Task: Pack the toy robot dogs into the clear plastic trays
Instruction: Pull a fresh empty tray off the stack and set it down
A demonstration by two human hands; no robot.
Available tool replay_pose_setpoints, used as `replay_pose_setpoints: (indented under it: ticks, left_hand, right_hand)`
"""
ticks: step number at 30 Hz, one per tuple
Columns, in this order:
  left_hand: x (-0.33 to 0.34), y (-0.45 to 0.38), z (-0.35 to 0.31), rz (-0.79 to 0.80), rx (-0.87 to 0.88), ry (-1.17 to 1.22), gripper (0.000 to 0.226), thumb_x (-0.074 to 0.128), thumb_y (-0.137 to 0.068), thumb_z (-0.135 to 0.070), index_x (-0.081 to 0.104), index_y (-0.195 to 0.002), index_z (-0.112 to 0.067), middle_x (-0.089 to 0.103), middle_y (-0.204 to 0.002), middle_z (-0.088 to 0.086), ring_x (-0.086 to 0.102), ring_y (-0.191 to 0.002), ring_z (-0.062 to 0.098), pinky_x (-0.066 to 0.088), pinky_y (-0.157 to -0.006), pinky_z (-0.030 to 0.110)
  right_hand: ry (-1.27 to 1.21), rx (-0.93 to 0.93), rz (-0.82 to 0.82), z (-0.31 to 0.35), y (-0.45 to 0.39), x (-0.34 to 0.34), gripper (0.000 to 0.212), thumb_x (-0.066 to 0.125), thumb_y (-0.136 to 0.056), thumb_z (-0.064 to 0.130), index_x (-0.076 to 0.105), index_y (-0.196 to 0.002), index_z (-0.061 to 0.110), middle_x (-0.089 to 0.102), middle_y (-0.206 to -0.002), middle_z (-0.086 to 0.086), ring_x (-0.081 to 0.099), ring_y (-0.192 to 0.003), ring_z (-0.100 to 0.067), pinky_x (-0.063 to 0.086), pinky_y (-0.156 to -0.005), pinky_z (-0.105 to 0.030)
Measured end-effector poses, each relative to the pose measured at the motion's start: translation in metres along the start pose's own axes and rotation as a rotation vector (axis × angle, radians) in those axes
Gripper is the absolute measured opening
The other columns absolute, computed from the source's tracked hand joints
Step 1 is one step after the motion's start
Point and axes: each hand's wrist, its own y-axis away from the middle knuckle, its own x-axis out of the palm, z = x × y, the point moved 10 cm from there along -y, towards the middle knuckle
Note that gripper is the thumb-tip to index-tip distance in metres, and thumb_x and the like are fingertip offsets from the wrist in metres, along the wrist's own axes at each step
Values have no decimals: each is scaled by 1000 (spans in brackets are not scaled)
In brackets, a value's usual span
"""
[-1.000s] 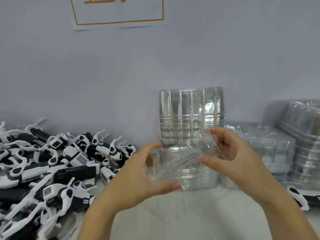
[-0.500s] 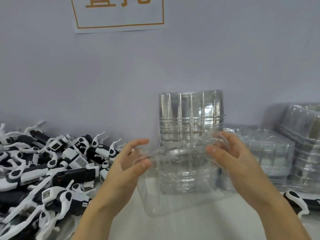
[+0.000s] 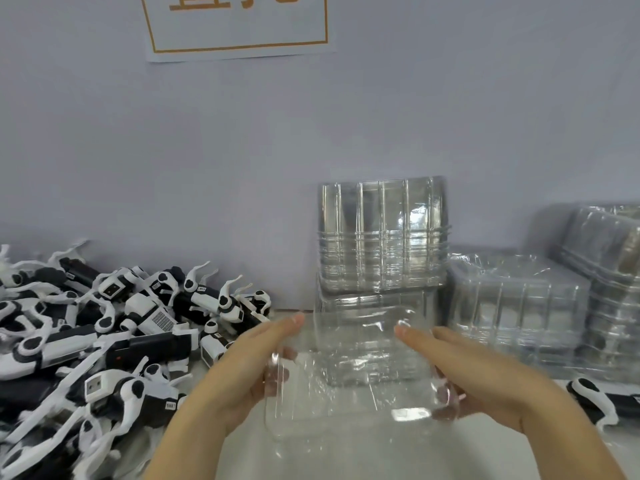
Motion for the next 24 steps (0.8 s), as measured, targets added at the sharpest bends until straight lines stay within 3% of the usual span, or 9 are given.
replay_pose_setpoints:
  ticks: [2, 4, 7, 12, 15, 17, 21, 24]
  left_hand:
    - [0, -2, 10, -14, -51, -47, 56, 77, -54, -61, 74, -93, -20, 62, -81, 2, 51, -53, 13, 37, -50, 23]
    - [-1, -5, 21, -36, -101, -58, 52, 77, -63, -59, 73, -92, -17, 62, -84, 5, 55, -54, 15, 37, -50, 24]
    - [-3, -11, 41, -53, -172, -84, 52, 74, -78, -56, 69, -102, -10, 62, -92, 10, 63, -59, 20, 41, -52, 25]
    - [-7, -20, 63, -82, -217, -127, 51, 74, -81, -55, 67, -105, -10, 64, -92, 9, 64, -70, 23, 51, -60, 30]
    - [-12, -25, 65, -132, -178, -232, 43, 66, -86, -57, 69, -104, -18, 65, -103, 0, 60, -88, 12, 42, -63, 26]
    - [-15, -27, 64, -146, -147, -253, 42, 64, -88, -59, 68, -107, -22, 64, -106, -3, 56, -90, 7, 38, -64, 24]
    - [-26, -32, 57, -261, -71, -338, 40, 60, -91, -56, 65, -110, -21, 62, -107, 0, 61, -96, 21, 45, -73, 30]
    - [-45, -27, 34, -457, 85, -315, 21, 66, -93, -39, 66, -94, -17, 67, -96, 3, 65, -88, 24, 54, -82, 36]
  right_hand:
    - [60, 74, 26, -10, -2, 5, 53, 58, -80, 72, 51, -114, 32, 54, -102, -5, 61, -62, -18, 63, -67, -37]
    - [108, 127, 43, -20, -7, 9, 59, 52, -87, 72, 47, -126, 28, 54, -107, -10, 67, -72, -22, 61, -63, -35]
    - [174, 172, 52, -31, -15, 13, 64, 48, -89, 72, 45, -135, 26, 60, -106, -14, 70, -82, -24, 62, -65, -35]
    - [262, 233, 78, -46, -22, 22, 65, 44, -90, 74, 45, -135, 27, 68, -100, -12, 71, -78, -21, 63, -74, -37]
    - [328, 225, 57, -49, -26, 26, 70, 38, -92, 73, 42, -143, 25, 67, -97, -8, 70, -74, -17, 63, -74, -33]
    - [344, 217, 41, -49, -28, 28, 72, 36, -94, 72, 41, -146, 22, 65, -98, -8, 69, -77, -18, 63, -72, -32]
    - [332, 230, 39, -50, -31, 28, 69, 35, -98, 66, 38, -148, 18, 59, -98, -9, 66, -67, -19, 61, -60, -28]
    - [373, 238, 31, -51, -32, 25, 67, 33, -98, 65, 40, -145, 18, 54, -102, -3, 66, -70, -18, 60, -60, -26]
